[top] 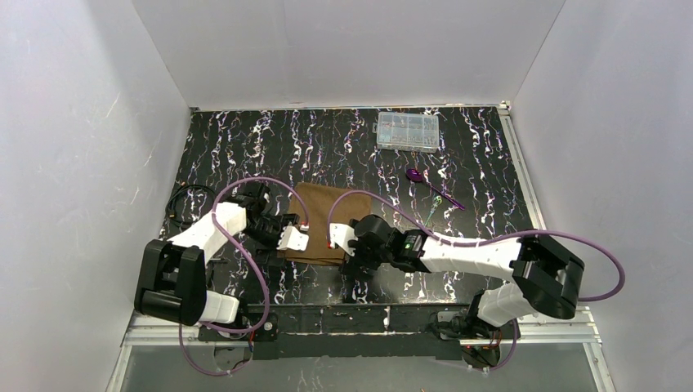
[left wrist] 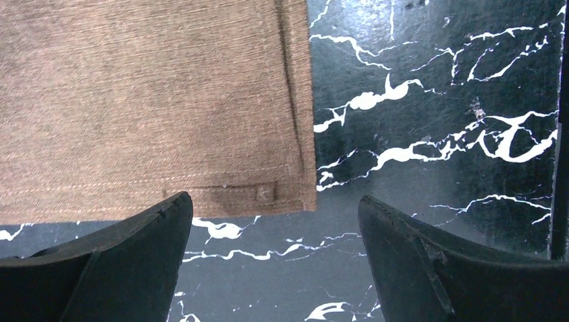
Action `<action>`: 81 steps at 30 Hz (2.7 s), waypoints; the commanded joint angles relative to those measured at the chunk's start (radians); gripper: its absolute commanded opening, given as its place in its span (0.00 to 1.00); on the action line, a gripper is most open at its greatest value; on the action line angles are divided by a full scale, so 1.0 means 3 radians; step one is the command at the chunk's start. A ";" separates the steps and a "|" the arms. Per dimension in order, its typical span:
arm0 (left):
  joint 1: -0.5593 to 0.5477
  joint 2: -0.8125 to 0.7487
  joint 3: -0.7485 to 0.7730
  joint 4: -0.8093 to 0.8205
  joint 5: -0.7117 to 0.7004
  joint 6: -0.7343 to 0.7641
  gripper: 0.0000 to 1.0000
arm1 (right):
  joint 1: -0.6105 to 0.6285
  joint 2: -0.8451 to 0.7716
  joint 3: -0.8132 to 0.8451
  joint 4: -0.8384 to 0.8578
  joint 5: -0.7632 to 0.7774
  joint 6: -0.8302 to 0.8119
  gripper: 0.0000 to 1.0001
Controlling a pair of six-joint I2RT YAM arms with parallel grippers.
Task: Fold the napkin into a case and place the utensils inside
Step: Pick up the lower triangle-folded napkin from the center of the board.
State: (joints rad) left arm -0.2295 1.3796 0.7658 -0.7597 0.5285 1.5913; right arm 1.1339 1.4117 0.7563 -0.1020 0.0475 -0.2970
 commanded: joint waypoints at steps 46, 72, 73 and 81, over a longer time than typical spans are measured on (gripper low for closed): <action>-0.0319 0.0520 0.0322 0.0227 -0.0240 -0.0381 0.16 | -0.0345 0.0386 -0.0241 0.0716 -0.0613 0.0612 0.43; -0.0317 0.0724 0.1106 -0.1400 0.0550 -0.1434 0.00 | -0.0913 0.0253 -0.0006 0.0259 -0.1994 0.1415 0.17; -0.0316 0.0757 0.1129 -0.1400 0.0554 -0.1473 0.00 | -0.0965 0.0294 0.0030 0.0249 -0.2054 0.1437 0.17; -0.0305 0.0943 0.1291 -0.1213 0.0415 -0.1811 0.00 | -0.1171 0.0712 0.0394 0.0042 -0.2667 0.1471 0.15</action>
State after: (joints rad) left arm -0.3233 1.6592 1.1213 -1.1282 0.6434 1.1137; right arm 0.8005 1.5818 0.8089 -0.0536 -0.6247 0.1284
